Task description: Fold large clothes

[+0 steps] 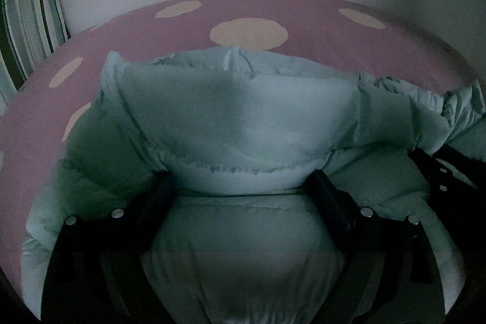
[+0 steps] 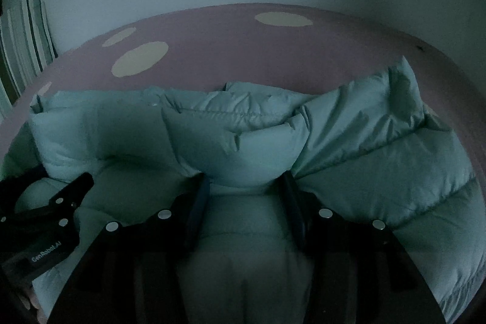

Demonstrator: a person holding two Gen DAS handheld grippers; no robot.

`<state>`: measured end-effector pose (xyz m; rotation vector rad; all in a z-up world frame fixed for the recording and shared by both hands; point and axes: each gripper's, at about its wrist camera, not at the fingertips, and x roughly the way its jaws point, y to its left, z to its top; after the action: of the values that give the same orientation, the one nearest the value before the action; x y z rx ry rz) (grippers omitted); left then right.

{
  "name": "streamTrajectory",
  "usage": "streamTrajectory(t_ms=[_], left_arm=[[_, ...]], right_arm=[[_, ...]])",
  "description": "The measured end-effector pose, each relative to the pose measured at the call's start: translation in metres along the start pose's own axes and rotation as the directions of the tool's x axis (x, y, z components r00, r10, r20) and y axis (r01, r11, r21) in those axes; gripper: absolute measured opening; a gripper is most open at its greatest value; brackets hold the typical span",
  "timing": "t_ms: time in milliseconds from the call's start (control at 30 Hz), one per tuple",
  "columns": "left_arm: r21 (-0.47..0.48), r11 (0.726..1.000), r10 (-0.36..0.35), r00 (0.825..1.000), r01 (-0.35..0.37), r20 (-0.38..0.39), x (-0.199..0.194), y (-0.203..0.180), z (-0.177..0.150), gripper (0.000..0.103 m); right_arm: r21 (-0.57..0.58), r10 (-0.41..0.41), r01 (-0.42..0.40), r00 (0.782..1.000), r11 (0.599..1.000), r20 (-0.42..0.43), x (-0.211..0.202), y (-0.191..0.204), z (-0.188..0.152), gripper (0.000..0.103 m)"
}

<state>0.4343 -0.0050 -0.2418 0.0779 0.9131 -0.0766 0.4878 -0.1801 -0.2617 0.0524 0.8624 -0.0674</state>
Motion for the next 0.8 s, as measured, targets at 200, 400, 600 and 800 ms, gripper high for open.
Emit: streamTrajectory(t_ms=[200,400,600,800], left_arm=[[0.001,1.0,-0.013,1.0,0.013,-0.022,-0.002,0.0,0.008,0.092],[-0.091,0.993,-0.07,0.997,0.073,0.032,-0.061,0.017,0.011,0.092],[-0.046,0.999,0.001,1.0,-0.001,0.006,-0.054,0.009,-0.01,0.092],[0.002,1.0,0.02,1.0,-0.02,0.005,-0.041,0.004,-0.019,0.093]], right_arm=[[-0.012,-0.018,0.017,1.0,1.0,-0.009,0.002,0.006,0.007,0.05],[0.026,0.02,-0.022,0.998,0.999,0.062,-0.05,0.005,0.013,0.05],[-0.052,0.016,-0.012,0.998,0.999,0.061,-0.061,0.033,-0.009,0.056],[-0.07,-0.001,0.002,1.0,0.998,0.011,-0.036,0.039,-0.019,0.058]])
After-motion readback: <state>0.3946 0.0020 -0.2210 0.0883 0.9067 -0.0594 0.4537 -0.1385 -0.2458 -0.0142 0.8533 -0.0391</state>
